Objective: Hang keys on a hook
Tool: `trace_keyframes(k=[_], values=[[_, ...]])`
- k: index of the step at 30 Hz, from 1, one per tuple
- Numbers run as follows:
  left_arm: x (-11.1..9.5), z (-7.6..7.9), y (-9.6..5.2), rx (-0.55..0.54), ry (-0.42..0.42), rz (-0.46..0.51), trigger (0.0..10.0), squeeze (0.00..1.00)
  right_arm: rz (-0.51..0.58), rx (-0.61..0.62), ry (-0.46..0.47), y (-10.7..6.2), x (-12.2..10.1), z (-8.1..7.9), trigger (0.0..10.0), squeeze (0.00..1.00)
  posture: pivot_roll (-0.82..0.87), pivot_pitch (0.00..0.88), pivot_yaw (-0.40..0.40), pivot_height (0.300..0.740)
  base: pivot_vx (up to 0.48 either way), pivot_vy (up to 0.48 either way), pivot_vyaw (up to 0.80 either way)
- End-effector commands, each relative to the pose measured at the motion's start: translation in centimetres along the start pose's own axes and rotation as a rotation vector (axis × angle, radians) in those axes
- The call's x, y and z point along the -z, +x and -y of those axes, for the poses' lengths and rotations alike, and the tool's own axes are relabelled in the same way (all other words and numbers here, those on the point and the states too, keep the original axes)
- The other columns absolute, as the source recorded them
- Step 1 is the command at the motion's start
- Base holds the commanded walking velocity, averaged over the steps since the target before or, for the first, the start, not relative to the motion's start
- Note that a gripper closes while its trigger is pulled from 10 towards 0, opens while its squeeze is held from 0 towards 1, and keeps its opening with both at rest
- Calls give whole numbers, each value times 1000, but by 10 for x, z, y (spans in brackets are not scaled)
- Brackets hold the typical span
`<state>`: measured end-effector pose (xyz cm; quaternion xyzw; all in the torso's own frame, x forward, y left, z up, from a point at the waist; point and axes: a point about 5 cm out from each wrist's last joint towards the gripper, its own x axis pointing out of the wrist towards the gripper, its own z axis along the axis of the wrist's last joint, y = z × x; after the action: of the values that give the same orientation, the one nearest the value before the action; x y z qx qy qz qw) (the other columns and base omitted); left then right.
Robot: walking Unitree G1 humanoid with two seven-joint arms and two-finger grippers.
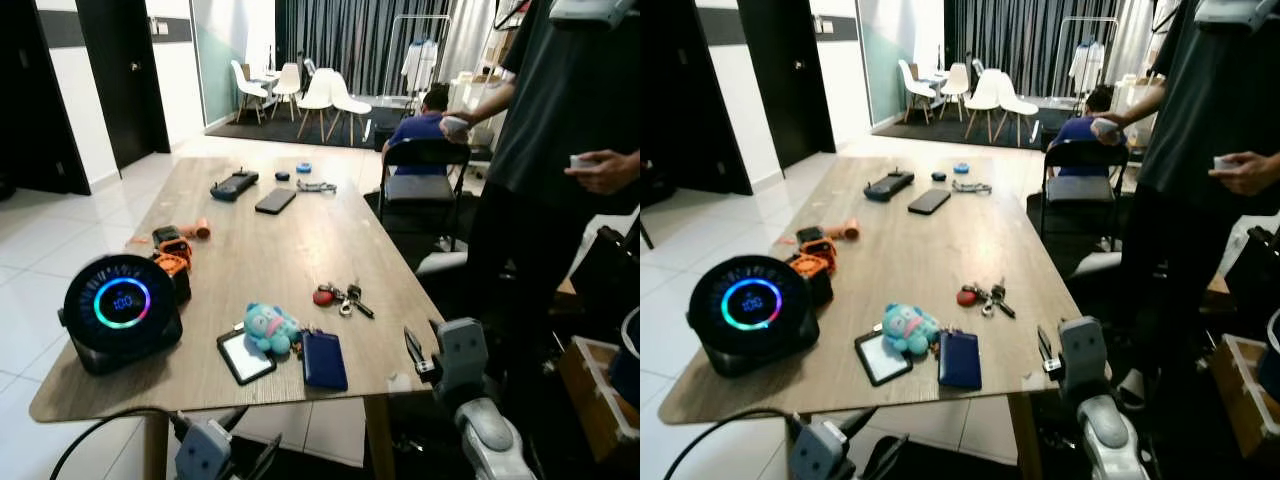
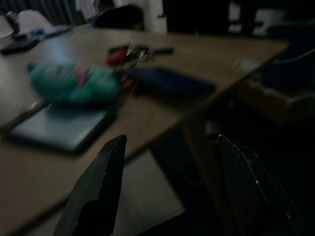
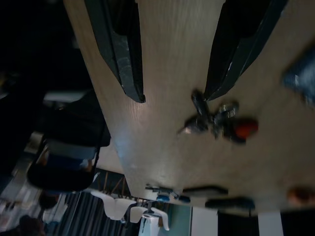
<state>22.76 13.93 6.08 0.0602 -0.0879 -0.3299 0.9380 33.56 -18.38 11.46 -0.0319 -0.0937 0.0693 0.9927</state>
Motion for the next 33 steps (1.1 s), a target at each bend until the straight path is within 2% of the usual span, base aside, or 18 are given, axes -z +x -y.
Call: trace_keyframes(k=[1, 5, 7, 12, 17, 20, 22, 24, 25, 26, 27, 29, 31, 32, 33], values=[[-2, 11, 7, 69, -44, -11, 10000, 0, -44, -21, 39, 2, 5, -5, 10000, 0, 51, 55, -36, 740, 0, 0, 0], [-5, 15, 11, 100, -64, -19, 10000, 0, -76, -23, 39, 5, 7, -8, 10000, 0, 53, 57, -38, 740, 0, 0, 0], [-10, 22, 23, 123, -96, -32, 10000, 0, -79, 22, 61, 11, 6, -11, 10000, 0, 55, 61, -37, 740, 0, 0, 0], [-14, 25, 36, 123, -94, -37, 10000, 0, -91, 62, 98, 20, 4, -13, 10000, 0, 49, 67, -34, 740, 0, 0, 0], [-14, 26, 46, 104, -81, -88, 10000, 0, -111, 45, 111, 28, 1, -19, 10000, 0, 47, 76, -35, 740, 0, 0, 0], [-15, 26, 57, 65, -76, -97, 10000, 0, -144, 5, 119, 35, 0, -28, 10000, 0, 46, 81, -35, 740, 0, 0, 0], [-16, 26, 61, 51, -65, -96, 10000, 0, -153, -70, 178, 39, -1, -39, 10000, 0, 47, 82, -36, 740, 0, 0, 0], [-17, 26, 63, 48, -62, -96, 10000, 0, -148, -103, 199, 40, -3, -43, 10000, 0, 47, 82, -36, 740, 0, 0, 0], [-18, 26, 65, 49, -64, -96, 10000, 0, -136, -183, 223, 41, -6, -54, 10000, 0, 47, 83, -38, 740, 0, 0, 0], [-20, 27, 68, 52, -66, -88, 10000, 0, -98, -356, 272, 39, -13, -78, 10000, 0, 49, 82, -40, 740, 0, 0, 0], [-20, 27, 68, 52, -66, -88, 10000, 0, -98, -356, 272, 39, -13, -78, 10000, 0, 49, 82, -40, 740, 0, 0, 0], [-24, 28, 69, 64, -79, -66, 10000, 0, -57, -497, 302, 32, -18, -98, 10000, 0, 51, 84, -44, 740, 0, 0, 0], [-24, 28, 69, 64, -79, -66, 10000, 0, -57, -497, 302, 32, -18, -98, 10000, 0, 51, 84, -44, 740, 0, 0, 0], [-27, 30, 67, 73, -100, -52, 10000, 0, -35, -576, 320, 22, -19, -108, 10000, 0, 50, 85, -45, 740, 0, 0, 0], [-28, 30, 65, 73, -121, -51, 10000, 0, -24, -610, 338, 14, -20, -112, 10000, 0, 50, 86, -44, 740, 0, 0, 0]])
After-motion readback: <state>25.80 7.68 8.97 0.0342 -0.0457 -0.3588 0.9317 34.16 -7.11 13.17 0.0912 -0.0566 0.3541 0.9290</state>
